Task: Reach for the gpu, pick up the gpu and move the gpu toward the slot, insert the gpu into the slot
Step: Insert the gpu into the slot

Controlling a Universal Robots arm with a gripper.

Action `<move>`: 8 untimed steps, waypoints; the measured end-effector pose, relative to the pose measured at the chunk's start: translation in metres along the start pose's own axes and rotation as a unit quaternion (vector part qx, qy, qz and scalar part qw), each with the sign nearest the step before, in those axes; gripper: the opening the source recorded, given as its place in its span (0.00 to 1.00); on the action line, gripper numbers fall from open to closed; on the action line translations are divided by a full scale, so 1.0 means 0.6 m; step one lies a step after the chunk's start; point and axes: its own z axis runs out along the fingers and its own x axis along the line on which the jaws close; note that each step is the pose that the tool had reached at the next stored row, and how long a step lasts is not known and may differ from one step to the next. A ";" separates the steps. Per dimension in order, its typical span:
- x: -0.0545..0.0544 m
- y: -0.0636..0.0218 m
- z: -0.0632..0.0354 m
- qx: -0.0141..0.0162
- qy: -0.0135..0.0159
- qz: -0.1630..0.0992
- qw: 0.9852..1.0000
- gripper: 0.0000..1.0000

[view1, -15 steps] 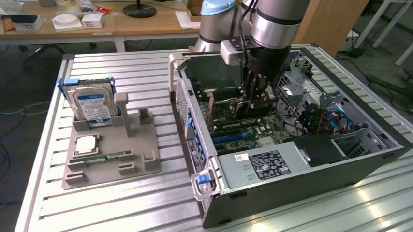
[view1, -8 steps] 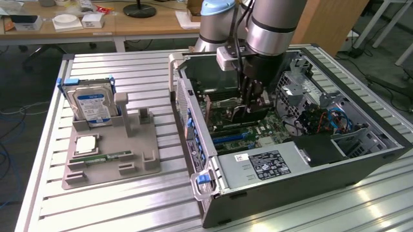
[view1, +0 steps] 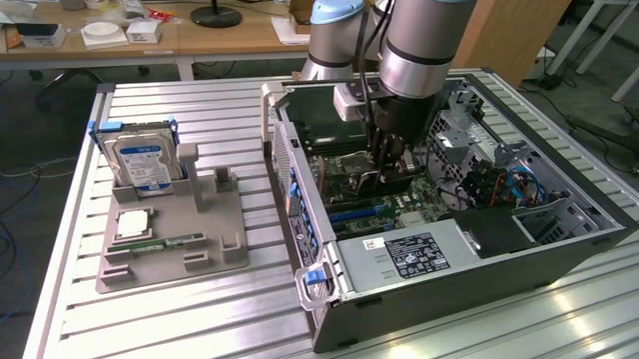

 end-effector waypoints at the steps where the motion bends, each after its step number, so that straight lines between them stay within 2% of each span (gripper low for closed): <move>1: 0.001 0.000 0.003 0.000 0.000 0.000 1.000 0.26; 8: 0.002 0.002 0.018 0.000 0.000 0.000 1.000 0.26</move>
